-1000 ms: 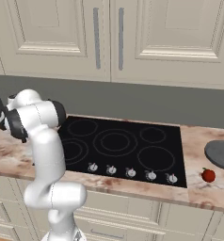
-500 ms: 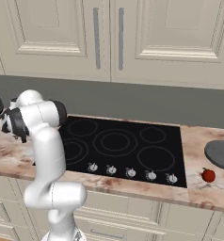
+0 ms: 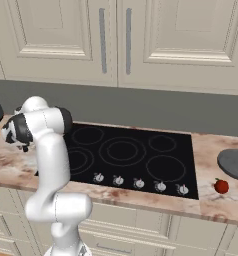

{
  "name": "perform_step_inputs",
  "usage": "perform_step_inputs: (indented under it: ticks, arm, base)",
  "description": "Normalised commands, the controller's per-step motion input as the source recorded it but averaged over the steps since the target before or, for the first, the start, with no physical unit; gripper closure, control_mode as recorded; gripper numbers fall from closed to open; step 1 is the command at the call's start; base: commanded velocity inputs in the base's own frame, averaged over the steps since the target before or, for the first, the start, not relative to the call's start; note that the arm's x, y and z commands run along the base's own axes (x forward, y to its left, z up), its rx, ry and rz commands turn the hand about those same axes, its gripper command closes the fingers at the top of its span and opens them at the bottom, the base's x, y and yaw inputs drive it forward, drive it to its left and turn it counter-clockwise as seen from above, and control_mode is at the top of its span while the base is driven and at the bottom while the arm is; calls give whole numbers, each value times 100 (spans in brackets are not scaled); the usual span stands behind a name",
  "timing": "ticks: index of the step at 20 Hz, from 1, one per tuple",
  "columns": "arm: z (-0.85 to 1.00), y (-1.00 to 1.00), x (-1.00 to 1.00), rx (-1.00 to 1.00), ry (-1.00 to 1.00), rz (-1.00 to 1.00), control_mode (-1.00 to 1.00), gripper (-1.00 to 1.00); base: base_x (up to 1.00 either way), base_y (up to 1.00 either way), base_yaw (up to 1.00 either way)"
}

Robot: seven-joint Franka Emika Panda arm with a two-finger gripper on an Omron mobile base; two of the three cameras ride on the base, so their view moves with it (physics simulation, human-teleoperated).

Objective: Place both pans onto different burners. Then place the bell pepper and the steak on different pans.

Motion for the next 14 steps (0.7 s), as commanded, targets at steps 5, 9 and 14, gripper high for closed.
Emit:
perform_step_inputs:
  ticks: [5,9,14]
  arm:
    - [-15,6,7,0,0,0,-100,-100]
    - [-2,7,3,0,0,0,-100,100]
    - [0,0,3,0,0,0,-100,100]
  base:
    - [0,0,0]
    - [0,0,0]
    - [0,0,0]
